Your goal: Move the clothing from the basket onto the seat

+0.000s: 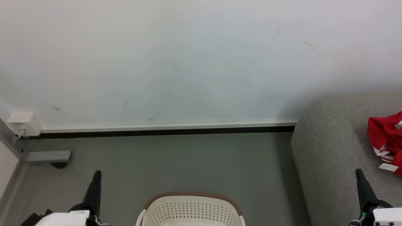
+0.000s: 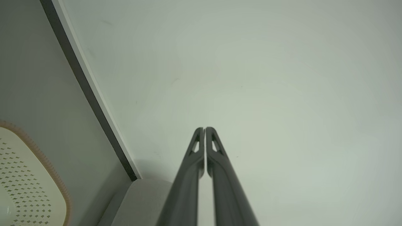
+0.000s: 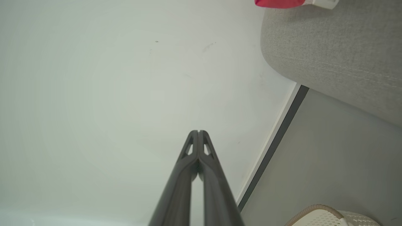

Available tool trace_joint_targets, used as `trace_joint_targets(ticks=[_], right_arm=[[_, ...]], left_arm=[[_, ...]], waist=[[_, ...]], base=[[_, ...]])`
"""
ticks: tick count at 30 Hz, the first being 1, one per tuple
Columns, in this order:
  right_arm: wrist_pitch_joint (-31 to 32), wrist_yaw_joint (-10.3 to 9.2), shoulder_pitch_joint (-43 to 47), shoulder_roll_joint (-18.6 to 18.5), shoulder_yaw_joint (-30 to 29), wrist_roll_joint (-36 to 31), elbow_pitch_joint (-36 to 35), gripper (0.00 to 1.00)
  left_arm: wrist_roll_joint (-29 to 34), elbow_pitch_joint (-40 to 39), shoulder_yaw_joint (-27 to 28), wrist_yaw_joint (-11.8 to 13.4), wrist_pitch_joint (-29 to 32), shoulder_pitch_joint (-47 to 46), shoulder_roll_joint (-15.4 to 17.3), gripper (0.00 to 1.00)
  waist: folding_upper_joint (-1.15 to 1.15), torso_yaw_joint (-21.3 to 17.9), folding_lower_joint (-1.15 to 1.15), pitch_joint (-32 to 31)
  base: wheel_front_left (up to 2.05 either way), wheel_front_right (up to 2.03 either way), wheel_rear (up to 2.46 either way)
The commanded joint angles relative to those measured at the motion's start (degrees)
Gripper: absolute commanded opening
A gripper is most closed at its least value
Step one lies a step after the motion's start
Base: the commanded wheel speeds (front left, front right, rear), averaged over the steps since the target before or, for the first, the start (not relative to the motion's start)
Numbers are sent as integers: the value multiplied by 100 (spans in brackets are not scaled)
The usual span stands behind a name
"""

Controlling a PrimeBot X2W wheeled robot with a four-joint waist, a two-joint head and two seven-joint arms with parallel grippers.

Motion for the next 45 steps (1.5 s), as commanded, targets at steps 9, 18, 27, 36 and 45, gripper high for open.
trace_joint_targets(ticks=[9, 18, 27, 36, 45], right_arm=[[114, -11, -115, 43, -100, 343, -52, 0], [208, -12, -113, 81, -175, 627, -75, 0], [206, -12, -109, 75, -170, 600, -74, 0], [206, -12, -108, 74, -169, 600, -74, 0], [206, -12, -108, 74, -169, 599, -74, 0]], left_arm=[[-464, -49, -7, -46, 113, -104, 46, 0], [-815, -75, -18, -52, 203, -122, 48, 0], [-792, -73, -15, -50, 200, -120, 47, 0], [-792, -72, -17, -50, 200, -119, 47, 0], [-792, -72, -15, -50, 201, -118, 47, 0]], waist=[[0, 4, 0, 22], [0, 7, 0, 45], [0, 7, 0, 45], [0, 7, 0, 45], [0, 7, 0, 45]], base=[[0, 0, 0], [0, 0, 0], [0, 0, 0], [0, 0, 0], [0, 0, 0]])
